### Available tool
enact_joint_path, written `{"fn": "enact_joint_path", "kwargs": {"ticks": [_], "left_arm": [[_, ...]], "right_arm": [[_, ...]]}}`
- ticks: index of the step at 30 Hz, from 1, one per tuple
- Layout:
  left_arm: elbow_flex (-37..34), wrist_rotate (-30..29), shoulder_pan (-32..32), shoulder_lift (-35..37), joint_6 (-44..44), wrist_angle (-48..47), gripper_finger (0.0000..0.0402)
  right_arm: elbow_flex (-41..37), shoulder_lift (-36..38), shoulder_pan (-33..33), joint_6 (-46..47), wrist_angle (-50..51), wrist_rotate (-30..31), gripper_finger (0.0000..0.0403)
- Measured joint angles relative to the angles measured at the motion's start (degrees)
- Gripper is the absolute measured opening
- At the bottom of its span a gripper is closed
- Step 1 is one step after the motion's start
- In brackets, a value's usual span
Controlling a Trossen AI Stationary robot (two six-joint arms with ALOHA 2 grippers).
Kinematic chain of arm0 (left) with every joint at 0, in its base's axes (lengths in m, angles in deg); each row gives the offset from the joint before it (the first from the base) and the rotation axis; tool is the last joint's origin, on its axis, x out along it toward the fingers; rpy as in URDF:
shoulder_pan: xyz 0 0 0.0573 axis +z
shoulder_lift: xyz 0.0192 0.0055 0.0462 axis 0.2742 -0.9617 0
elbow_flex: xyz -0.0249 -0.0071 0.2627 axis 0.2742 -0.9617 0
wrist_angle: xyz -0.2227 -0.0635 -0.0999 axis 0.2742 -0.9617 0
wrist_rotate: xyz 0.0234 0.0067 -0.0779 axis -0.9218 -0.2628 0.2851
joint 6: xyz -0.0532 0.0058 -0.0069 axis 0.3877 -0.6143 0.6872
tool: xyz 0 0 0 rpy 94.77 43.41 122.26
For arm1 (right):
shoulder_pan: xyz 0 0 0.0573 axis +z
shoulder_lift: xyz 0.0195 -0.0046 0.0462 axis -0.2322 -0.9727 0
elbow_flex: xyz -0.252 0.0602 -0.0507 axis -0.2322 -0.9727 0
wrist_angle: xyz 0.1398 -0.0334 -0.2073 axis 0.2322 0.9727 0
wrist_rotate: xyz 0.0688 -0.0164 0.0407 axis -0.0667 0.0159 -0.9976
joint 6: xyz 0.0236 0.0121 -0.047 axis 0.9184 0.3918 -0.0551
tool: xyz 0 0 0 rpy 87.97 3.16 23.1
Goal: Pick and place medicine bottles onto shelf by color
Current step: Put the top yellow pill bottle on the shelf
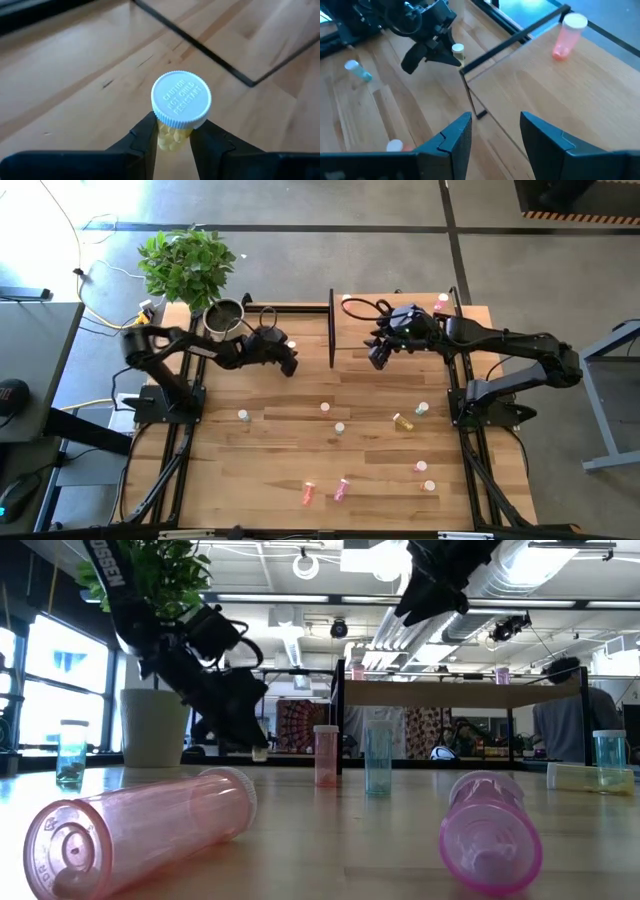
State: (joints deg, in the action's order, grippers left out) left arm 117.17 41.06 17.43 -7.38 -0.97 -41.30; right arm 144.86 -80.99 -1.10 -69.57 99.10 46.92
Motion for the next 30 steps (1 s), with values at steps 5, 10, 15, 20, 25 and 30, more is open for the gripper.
{"fn": "enact_joint_path", "kwargs": {"ticks": [5, 10, 15, 20, 25, 30], "left_arm": [[0.0, 1.41, -0.88, 9.12, -0.03, -7.29, 0.0089], [0.0, 3.99, -3.48, 18.43, 0.07, -11.67, 0.0089], [0.22, 4.46, -8.17, 25.42, 1.38, -12.55, 0.0089], [4.88, 4.42, -13.54, 27.69, 1.28, -15.98, 0.0089], [12.38, 2.62, -18.15, 26.63, -2.24, -21.87, 0.0089], [19.21, -0.16, -20.68, 24.79, -4.43, -29.93, 0.0089]], "right_arm": [[0.0, 0.0, 0.02, -1.21, -2.02, -1.39, 0.0158], [0.0, 0.0, 0.02, -3.33, -6.15, -6.4, 0.0176], [0.0, 0.0, 0.21, -4.59, -12.17, -11.4, 0.0216], [0.0, 0.0, 0.33, -6.02, -18.97, -18.64, 0.0228], [0.09, 0.0, 0.46, -8.27, -25.52, -20.79, 0.0227], [5.17, -0.5, 0.44, -12.28, -23.12, -20.81, 0.0227]]}}
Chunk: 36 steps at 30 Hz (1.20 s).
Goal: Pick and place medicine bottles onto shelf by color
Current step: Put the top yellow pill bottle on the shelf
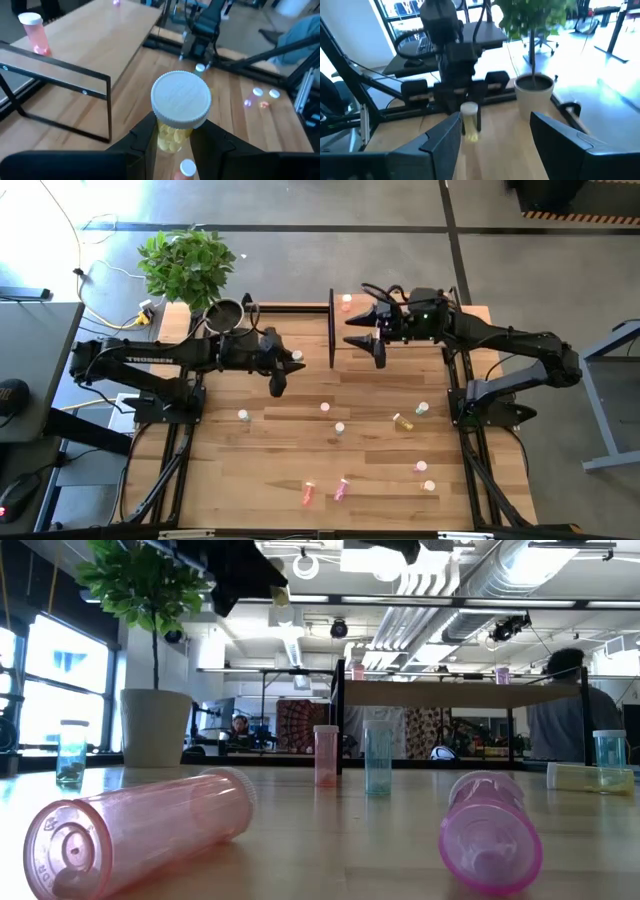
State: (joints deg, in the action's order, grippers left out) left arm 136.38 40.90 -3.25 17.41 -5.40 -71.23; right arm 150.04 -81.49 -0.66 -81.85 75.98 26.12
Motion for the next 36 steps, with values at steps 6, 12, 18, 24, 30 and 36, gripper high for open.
{"fn": "enact_joint_path", "kwargs": {"ticks": [6, 12, 18, 24, 30, 36], "left_arm": [[4.89, 0.03, -2.62, -3.62, -0.27, -7.11, 0.0089], [6.97, 0.03, -6.07, -8.59, -0.15, -8.55, 0.0089], [9.21, 0.05, -8.51, -13.26, -0.1, -9.1, 0.0089], [10.93, -1.49, -9.55, -16.36, -0.09, -9.16, 0.0089], [11.87, -2.57, -9.84, -17.18, -0.09, -8.05, 0.0089], [11.87, -3.38, -9.84, -17.2, -0.3, -6.14, 0.0089]], "right_arm": [[8.19, -2.83, 0.77, -4.12, 9.62, 0.07, 0.0227], [11.16, -7.45, 4.19, -5.4, 17.93, 0.09, 0.0227], [11.31, -11.81, 7.81, -6.07, 18.9, -1.18, 0.0227], [11.31, -15.47, 10.5, -8.35, 18.09, -2.74, 0.0227], [11.31, -18.53, 11.98, -8.71, 17.22, -2.8, 0.0227], [11.33, -20.44, 12.27, -8.88, 16.32, -2.76, 0.0227]]}}
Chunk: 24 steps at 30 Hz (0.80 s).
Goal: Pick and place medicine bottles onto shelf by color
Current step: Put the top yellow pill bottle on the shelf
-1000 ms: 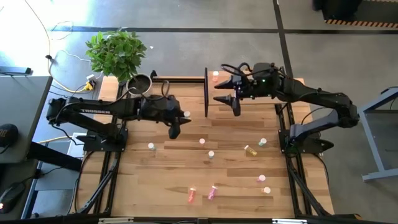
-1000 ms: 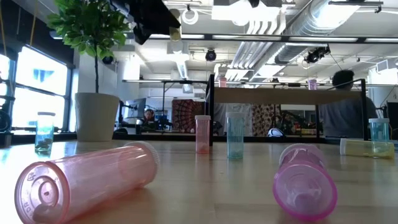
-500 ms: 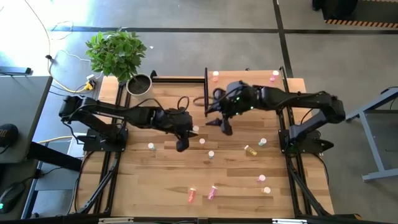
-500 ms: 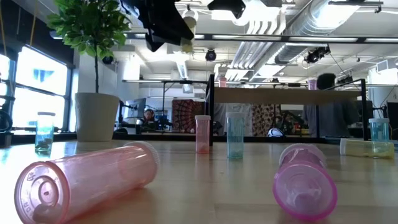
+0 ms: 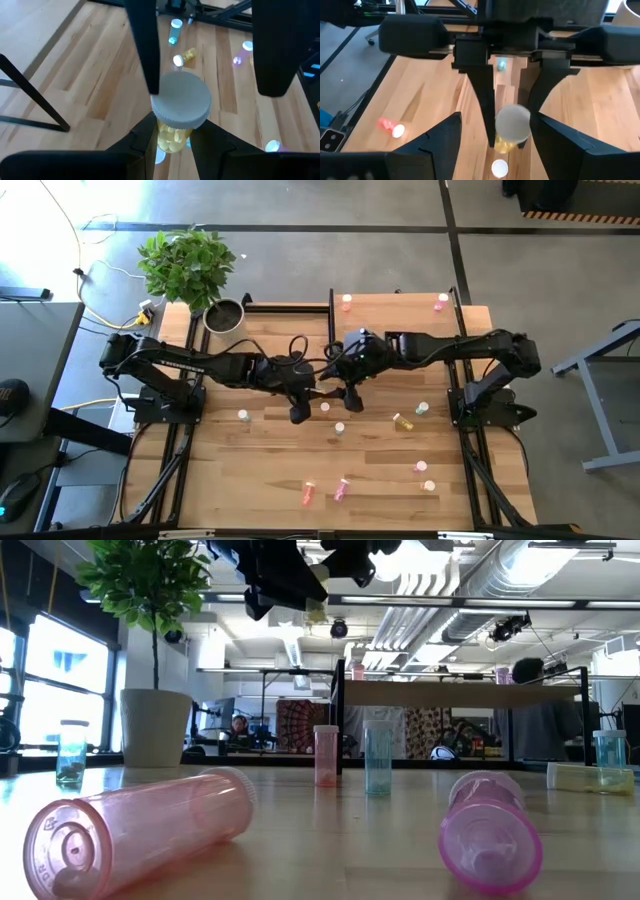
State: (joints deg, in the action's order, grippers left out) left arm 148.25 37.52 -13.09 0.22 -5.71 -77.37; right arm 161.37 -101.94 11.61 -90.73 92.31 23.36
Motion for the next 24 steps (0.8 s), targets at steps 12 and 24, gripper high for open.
{"fn": "enact_joint_path", "kwargs": {"ticks": [12, 24], "left_arm": [[0.0, -1.71, -0.81, -0.05, -1.51, 3.95, 0.0089], [0.0, -3.08, -0.79, -0.05, -1.37, 4.28, 0.0089]], "right_arm": [[0.04, -0.41, -0.07, -1.19, -0.34, 3.14, 0.0226], [0.04, -0.41, -0.05, -0.94, -0.05, 1.58, 0.0146]]}}
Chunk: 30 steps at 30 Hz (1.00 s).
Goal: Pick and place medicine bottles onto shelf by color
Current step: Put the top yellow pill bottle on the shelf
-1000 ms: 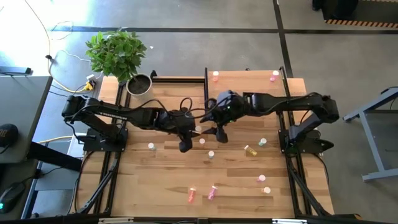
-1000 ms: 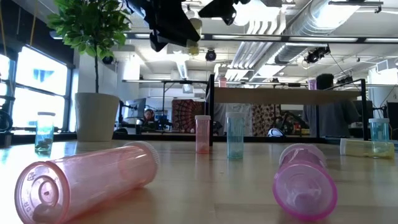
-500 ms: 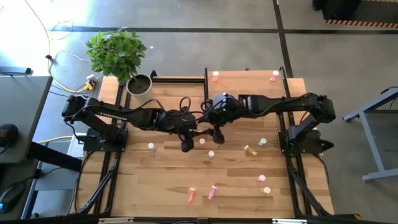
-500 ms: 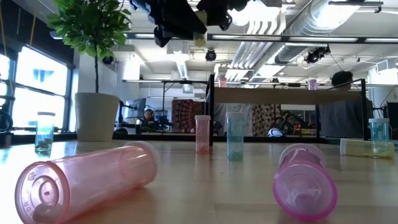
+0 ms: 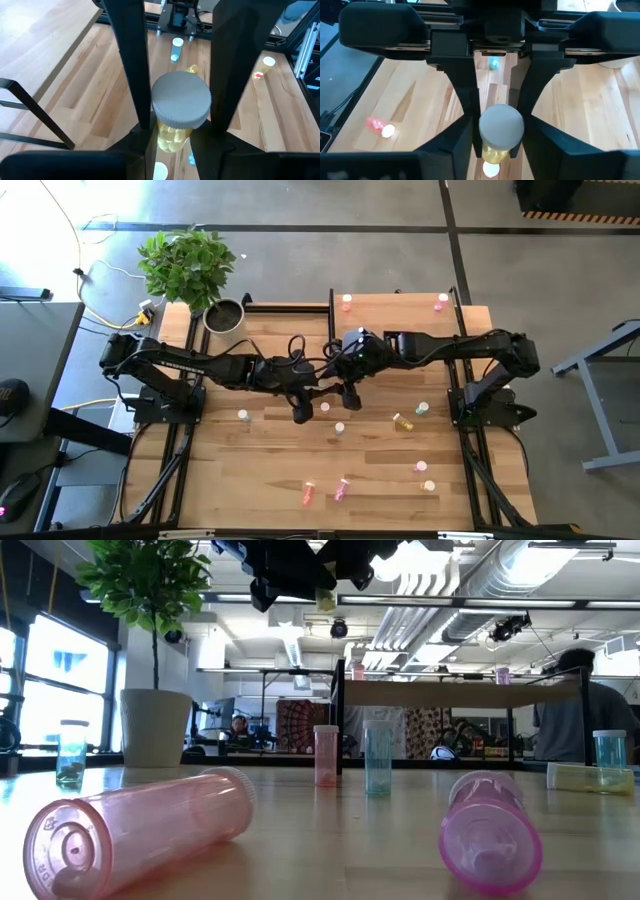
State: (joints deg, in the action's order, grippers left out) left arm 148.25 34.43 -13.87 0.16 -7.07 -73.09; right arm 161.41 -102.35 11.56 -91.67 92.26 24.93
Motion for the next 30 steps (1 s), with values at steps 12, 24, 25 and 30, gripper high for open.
{"fn": "enact_joint_path", "kwargs": {"ticks": [12, 24, 25, 30], "left_arm": [[-0.01, -0.09, 0.0, 0.0, 0.07, 0.04, 0.0089], [-0.07, -0.13, 0.07, 0.02, 0.56, 0.02, 0.0147], [-0.07, -0.16, 0.09, 0.03, 0.6, 0.03, 0.0157], [0.24, -0.72, 0.37, 0.2, 0.7, 0.21, 0.0201]], "right_arm": [[0.0, 0.02, -0.02, 0.02, 0.2, -0.13, 0.0112], [0.0, 0.13, -0.2, 1.15, 0.58, 1.44, 0.0111], [-0.01, 0.27, -0.33, 1.21, 0.85, 1.51, 0.0111], [-0.07, 1.39, -1.55, 1.73, 2.05, 4.3, 0.0111]]}}
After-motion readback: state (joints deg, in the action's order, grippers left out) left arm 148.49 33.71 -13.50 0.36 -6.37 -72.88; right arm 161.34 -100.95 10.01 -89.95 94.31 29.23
